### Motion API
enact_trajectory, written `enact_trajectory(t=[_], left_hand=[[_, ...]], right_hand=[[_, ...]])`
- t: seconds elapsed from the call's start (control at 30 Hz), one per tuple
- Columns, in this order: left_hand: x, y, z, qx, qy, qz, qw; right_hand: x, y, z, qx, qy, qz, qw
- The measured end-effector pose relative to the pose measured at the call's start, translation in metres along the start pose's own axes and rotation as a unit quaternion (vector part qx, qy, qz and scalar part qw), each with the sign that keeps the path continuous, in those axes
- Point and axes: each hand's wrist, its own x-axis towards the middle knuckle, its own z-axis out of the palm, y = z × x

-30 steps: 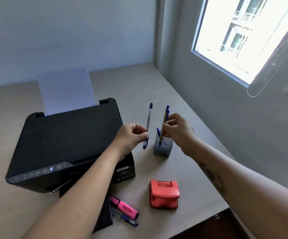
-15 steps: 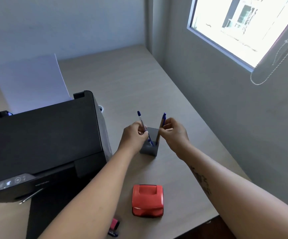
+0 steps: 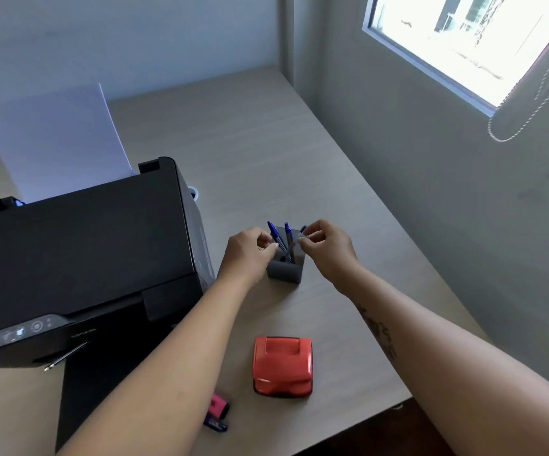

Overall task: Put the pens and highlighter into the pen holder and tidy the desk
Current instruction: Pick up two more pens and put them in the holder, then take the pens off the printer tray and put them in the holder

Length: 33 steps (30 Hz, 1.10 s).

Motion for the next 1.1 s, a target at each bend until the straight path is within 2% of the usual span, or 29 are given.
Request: enact_trajectory(t=[0.23,0.5,0.63,0.8,1.1], left_hand=[[-0.021,0.000,-0.039,-0.017,0.024,0.028,0.999],[-0.074,-0.035,-0.094,-0.088,0.018,0.043,0.995],[-0.108,-0.074,-0.114,-0.117,-0.005,0.016,0.993],[-0.144,-0.135,-0.138,-0.102,-0.011,0.002,0.995],[-0.183,-0.244,-0.192,-0.032,0.072,-0.069,0.995]], right_hand=[[-0.027,-0.025,0.008,0.008,0.009,-0.022,1.000],[-0.088,-0.036,0.065,0.042,0.005,-0.064,0.997],[-0.123,-0.029,0.105,0.031,0.010,-0.075,0.997],[-0.162,-0.018,0.158,0.006,-0.003,-0.078,0.997],[-0.210,-0.008,0.248,-0.037,-0.060,-0.074,0.995]])
